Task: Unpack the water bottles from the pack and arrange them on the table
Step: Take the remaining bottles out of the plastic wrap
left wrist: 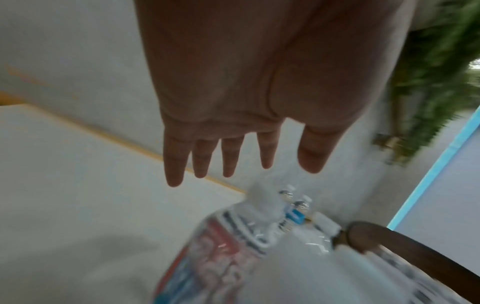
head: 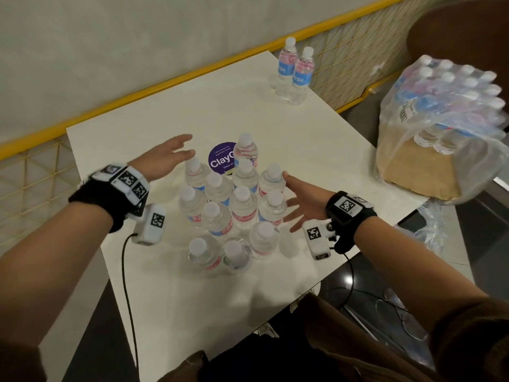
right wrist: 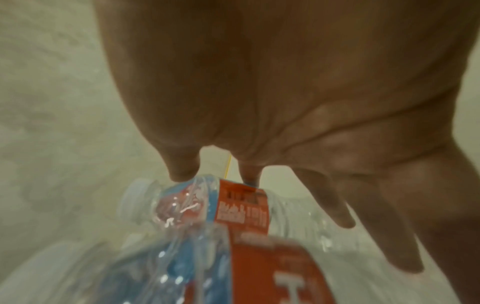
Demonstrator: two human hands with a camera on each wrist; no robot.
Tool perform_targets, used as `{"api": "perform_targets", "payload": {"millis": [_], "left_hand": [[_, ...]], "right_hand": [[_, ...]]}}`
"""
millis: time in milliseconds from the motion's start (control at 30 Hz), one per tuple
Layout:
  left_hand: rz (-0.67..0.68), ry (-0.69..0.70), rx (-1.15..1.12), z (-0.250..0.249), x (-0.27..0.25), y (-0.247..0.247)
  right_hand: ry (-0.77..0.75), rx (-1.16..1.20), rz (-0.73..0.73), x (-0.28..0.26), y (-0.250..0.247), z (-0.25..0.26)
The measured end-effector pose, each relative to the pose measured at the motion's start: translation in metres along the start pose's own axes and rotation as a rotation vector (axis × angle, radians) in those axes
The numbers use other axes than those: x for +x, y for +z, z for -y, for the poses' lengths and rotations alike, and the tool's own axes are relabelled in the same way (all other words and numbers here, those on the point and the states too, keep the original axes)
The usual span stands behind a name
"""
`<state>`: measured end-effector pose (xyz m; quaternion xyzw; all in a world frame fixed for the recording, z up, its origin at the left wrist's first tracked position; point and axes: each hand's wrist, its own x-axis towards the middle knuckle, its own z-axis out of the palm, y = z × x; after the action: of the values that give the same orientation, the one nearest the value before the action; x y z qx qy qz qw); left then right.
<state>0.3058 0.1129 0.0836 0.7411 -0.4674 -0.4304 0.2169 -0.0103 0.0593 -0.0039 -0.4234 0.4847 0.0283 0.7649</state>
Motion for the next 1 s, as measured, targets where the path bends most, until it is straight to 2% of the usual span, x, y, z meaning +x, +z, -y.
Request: {"api": "perform_targets", "payload": {"millis": [67,200,367,500,633,733,833,1000], "left_hand": [[0.051,0.095,0.204,-0.026,0.003,0.009],[0.175,0.198,0.377,-0.071,0.004,0.041],[0.254,0.199,0.504,-0.08,0.006,0.062],[0.253,0.177,0.575,-0.081,0.005,0.062],[0.217,0.229,0.665,-0.1,0.005,0.066],[0.175,0.285,0.732,-0.125,0.006,0.08],[0.213,0.347,0.792,-0.155,0.006,0.106],[0.358,0.401,0.845,-0.196,0.017,0.17]], "right_hand": [[-0.012,0.01,0.027,-0.001,0.007,-0.003],[-0.001,0.047,0.005,-0.006,0.01,-0.007],[0.061,0.095,0.017,-0.007,0.013,-0.025],[0.048,0.165,0.056,-0.004,0.025,-0.028],[0.048,0.119,0.043,-0.013,0.023,-0.027],[0.04,-0.102,-0.084,-0.024,0.005,-0.021],[0.034,-0.265,-0.276,-0.04,-0.039,-0.015],[-0.022,-0.145,-0.62,-0.077,-0.134,-0.002]]}}
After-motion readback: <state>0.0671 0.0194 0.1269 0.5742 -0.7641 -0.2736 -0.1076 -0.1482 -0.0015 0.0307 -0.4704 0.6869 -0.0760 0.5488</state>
